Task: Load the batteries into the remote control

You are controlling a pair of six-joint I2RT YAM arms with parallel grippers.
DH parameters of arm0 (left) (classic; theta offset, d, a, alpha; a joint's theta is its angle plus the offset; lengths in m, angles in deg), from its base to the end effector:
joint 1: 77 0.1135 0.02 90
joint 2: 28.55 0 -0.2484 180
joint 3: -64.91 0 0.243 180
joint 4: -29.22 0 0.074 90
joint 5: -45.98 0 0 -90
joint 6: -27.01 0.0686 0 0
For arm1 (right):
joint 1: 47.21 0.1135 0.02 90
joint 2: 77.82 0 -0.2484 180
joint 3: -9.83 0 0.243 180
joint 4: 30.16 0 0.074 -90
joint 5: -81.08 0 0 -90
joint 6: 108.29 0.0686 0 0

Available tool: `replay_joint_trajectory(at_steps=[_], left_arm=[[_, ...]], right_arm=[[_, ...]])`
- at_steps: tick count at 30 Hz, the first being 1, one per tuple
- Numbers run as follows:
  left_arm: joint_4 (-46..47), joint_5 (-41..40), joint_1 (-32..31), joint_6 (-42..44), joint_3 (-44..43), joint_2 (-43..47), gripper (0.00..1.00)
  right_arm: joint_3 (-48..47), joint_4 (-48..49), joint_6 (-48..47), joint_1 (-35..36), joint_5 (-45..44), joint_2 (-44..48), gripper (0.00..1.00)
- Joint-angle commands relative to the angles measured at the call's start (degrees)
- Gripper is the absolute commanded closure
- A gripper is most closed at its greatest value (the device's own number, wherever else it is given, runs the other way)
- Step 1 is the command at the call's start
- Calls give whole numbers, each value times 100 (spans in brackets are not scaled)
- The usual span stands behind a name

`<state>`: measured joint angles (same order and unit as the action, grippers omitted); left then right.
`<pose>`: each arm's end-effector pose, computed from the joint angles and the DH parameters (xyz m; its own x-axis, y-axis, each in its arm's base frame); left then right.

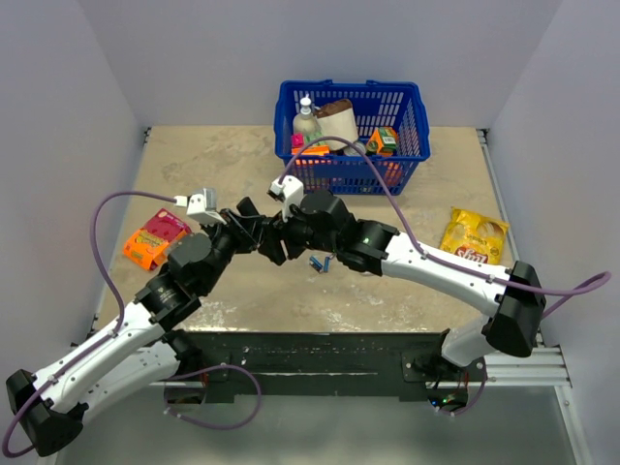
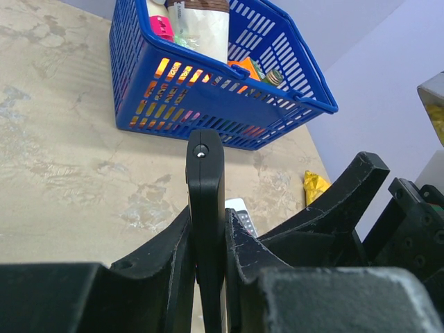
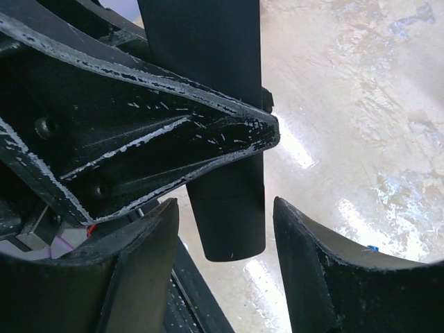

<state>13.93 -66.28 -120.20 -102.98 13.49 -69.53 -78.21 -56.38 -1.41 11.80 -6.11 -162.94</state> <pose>0.1697 -0.1237 0.3088 -0.2775 -0.5553 -0.7840 0.2350 0.7520 -0.6158 0.1889 0.3210 0.3170 -0.4502 -0.1864 -0.8732 -0.7824 0.5536 0.2852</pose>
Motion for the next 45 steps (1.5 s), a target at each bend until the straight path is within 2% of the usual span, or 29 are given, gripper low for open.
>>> replay_joint_trajectory(at_steps=[1, 7, 13, 15, 24, 26, 32, 39, 45], left_arm=[[293, 73, 5, -123, -269, 89, 100], [293, 82, 5, -176, -313, 116, 100], [266, 38, 5, -176, -322, 116, 100], [249, -15, 5, -159, -357, 98, 100], [-173, -981, 101, 298, -989, -359, 100], [-86, -1017, 372, 342, -1034, -473, 100], [521, -367, 1497, 360, -1033, -763, 100], [1083, -305, 1833, 799, -1016, -1071, 100], [1409, -358, 2096, 738, -630, -992, 100]], right_arm=[[-150, 226, -54, -47, 167, 4, 40], [-115, 217, -71, -73, 202, -4, 41], [-97, 217, -115, -82, 325, 13, 48], [-88, 199, -176, -82, 395, 13, 54], [87, 85, -484, -82, 563, 13, 62], [218, 129, -546, -82, 598, 13, 62], [597, 217, -651, -82, 677, -4, 64], [904, 260, -687, -82, 721, -127, 63], [1001, 322, -616, -73, 704, -127, 63]])
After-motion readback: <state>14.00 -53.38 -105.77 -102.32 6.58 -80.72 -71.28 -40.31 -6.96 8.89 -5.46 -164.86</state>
